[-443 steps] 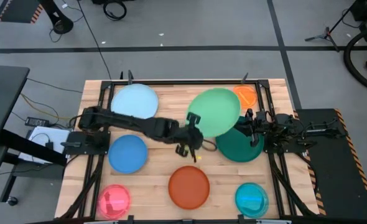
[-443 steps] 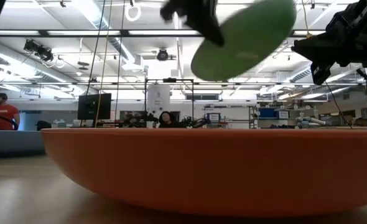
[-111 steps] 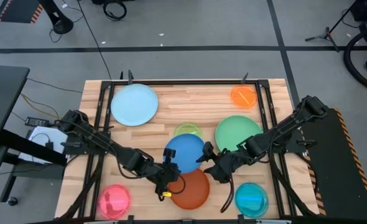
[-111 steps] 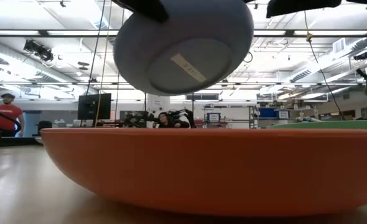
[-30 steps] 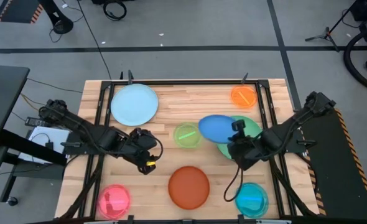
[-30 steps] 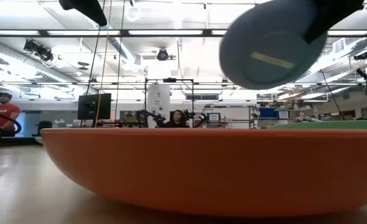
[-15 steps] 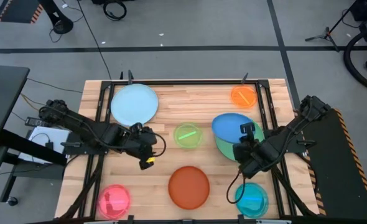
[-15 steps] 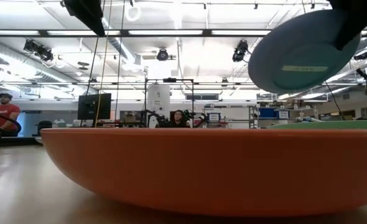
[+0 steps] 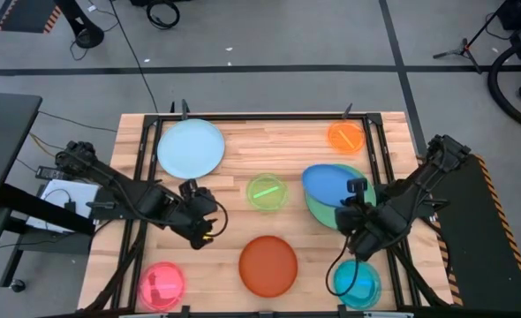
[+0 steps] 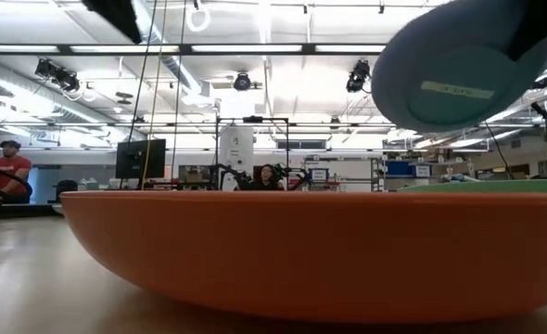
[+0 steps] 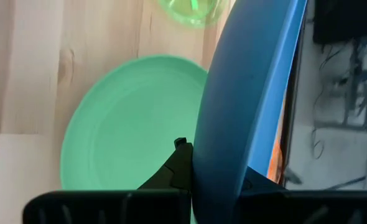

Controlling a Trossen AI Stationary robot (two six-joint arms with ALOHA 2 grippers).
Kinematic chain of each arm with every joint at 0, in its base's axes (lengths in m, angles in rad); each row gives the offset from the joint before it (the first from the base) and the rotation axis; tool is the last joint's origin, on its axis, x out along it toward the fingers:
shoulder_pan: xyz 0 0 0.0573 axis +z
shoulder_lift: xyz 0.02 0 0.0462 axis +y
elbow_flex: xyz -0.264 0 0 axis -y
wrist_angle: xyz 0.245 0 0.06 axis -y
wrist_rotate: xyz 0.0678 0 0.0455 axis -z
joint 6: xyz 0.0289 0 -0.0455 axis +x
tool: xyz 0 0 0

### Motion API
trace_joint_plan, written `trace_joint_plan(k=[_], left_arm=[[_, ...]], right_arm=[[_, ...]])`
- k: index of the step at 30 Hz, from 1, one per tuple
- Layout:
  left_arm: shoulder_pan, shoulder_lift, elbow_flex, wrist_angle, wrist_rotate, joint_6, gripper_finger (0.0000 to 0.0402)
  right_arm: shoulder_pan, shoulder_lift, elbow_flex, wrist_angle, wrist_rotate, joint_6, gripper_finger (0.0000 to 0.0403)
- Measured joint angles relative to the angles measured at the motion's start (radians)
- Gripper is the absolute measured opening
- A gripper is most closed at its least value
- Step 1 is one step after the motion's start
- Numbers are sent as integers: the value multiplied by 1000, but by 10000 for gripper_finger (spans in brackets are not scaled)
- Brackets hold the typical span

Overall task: Stack plastic plates
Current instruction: Stack the large dark blue plate on the large light green plate

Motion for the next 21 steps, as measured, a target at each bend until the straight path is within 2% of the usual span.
trace_joint_plan(k=[3, 5, 9, 13, 16, 21], left_arm=[[-14, -42, -27, -27, -7, -45, 210], [-23, -89, -66, 0, -47, -52, 190], [-51, -190, -185, 148, -149, -38, 152], [-59, -265, -319, 277, -167, -35, 128], [-50, -302, -411, 359, -169, -37, 120], [-27, -326, -500, 443, -166, -43, 119]], right_arm=[[31, -20, -1, 3, 43, 7, 35], [46, -41, -1, 2, 61, 30, 35], [56, -86, -21, 5, 64, 63, 35], [48, -127, -119, 4, 49, 102, 35], [23, -142, -223, 79, -5, 89, 35], [-25, -117, -355, 330, -164, -62, 35]])
